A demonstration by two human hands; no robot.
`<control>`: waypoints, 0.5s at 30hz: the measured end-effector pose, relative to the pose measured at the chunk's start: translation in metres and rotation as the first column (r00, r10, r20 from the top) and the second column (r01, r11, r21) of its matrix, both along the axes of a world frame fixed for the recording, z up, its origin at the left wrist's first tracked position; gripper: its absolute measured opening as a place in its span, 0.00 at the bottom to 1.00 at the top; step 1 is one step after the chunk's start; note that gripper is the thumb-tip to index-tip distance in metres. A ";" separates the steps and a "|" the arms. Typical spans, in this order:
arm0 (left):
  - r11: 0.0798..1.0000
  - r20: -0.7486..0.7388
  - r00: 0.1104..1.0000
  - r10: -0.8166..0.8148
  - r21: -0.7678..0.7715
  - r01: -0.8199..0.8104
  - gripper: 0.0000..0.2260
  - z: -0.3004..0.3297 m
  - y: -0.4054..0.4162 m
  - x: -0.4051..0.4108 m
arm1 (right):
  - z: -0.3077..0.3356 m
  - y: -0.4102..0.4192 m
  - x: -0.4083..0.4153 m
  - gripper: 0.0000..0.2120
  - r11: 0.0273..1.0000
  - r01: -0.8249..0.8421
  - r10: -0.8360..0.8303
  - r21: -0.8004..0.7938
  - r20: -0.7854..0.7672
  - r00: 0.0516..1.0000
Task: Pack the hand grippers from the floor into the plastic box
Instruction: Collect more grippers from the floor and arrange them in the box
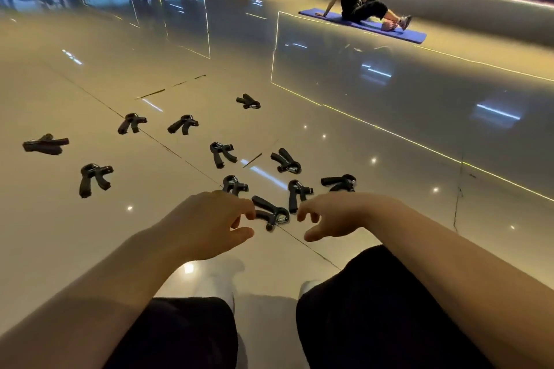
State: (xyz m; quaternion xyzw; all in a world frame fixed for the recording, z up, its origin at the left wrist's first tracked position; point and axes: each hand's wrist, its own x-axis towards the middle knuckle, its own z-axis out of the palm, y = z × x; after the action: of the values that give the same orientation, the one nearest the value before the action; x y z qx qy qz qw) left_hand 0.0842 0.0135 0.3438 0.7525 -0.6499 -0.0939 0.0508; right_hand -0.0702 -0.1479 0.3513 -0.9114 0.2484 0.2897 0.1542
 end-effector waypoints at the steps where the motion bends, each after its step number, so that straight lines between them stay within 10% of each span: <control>1: 1.000 0.019 1.000 0.015 0.022 -0.015 0.16 -0.002 -0.006 0.007 | -0.001 -0.010 0.006 0.24 1.000 0.005 -0.004 0.008 -0.003 1.000; 15: 0.952 0.068 0.994 -0.081 0.301 0.057 0.18 -0.066 -0.124 0.077 | -0.059 -0.117 0.090 0.24 0.961 0.031 -0.002 0.276 -0.104 0.995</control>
State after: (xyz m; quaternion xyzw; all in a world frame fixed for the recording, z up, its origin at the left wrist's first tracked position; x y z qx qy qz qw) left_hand 0.1613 -0.1103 0.2782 0.7313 -0.6558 -0.1628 -0.0927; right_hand 0.0196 -0.2651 0.2920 -0.8626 0.2207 0.3666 0.2697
